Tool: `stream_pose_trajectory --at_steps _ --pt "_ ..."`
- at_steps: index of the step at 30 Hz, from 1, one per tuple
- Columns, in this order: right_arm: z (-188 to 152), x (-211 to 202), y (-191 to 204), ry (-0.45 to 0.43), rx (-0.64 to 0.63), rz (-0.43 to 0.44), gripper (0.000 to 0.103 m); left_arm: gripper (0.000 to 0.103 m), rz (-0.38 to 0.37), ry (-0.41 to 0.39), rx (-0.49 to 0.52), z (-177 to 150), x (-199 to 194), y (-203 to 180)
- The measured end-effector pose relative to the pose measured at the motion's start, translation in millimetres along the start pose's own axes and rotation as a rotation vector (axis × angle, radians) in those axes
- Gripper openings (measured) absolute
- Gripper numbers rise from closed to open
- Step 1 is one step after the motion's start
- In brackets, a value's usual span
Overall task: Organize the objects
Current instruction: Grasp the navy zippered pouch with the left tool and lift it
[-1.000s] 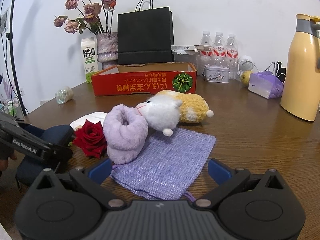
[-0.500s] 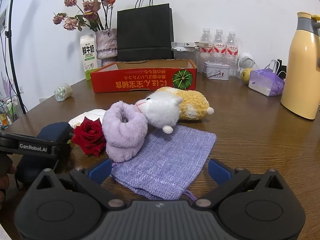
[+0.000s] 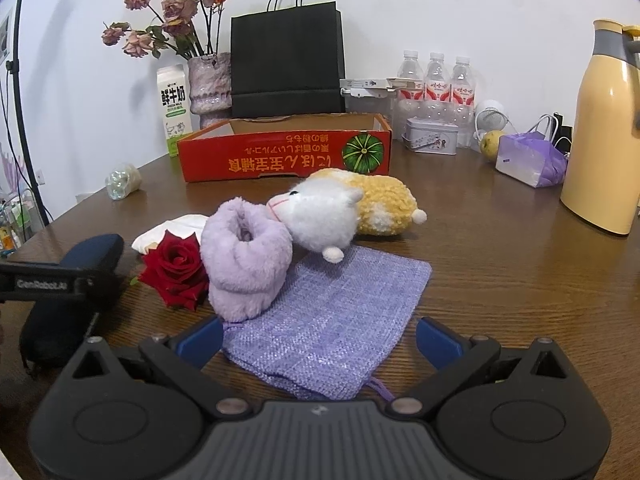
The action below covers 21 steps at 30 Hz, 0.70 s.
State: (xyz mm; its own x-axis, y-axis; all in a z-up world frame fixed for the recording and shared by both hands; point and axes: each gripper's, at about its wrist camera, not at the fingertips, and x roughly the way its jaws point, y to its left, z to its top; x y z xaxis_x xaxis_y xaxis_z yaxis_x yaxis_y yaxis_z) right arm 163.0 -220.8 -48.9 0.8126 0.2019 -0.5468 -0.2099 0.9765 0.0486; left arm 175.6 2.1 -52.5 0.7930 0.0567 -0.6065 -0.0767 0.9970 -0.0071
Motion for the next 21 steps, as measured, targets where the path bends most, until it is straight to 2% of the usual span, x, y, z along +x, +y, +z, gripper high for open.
stream_pose_trajectory --at_steps 6,11,14,19,20,21 --pt "-1 -7 3 -0.044 0.01 -0.002 0.103 0.067 -0.013 -0.038 0.009 5 -12 8" --pt "1 -10 15 -0.058 -0.01 0.024 0.103 0.067 -0.036 -0.008 0.003 4 -7 15" --pt "3 -14 21 -0.078 -0.019 0.036 0.103 0.07 -0.059 0.028 -0.001 0 -2 18" --pt "11 -20 33 -0.119 -0.041 0.067 0.103 0.083 -0.05 0.056 0.0 -4 6 17" --pt "12 -21 36 -0.125 -0.049 0.071 0.103 0.083 -0.04 0.053 0.011 -5 6 15" --pt "13 -22 39 -0.13 -0.058 0.077 0.102 0.078 -0.037 0.045 0.022 -7 6 14"
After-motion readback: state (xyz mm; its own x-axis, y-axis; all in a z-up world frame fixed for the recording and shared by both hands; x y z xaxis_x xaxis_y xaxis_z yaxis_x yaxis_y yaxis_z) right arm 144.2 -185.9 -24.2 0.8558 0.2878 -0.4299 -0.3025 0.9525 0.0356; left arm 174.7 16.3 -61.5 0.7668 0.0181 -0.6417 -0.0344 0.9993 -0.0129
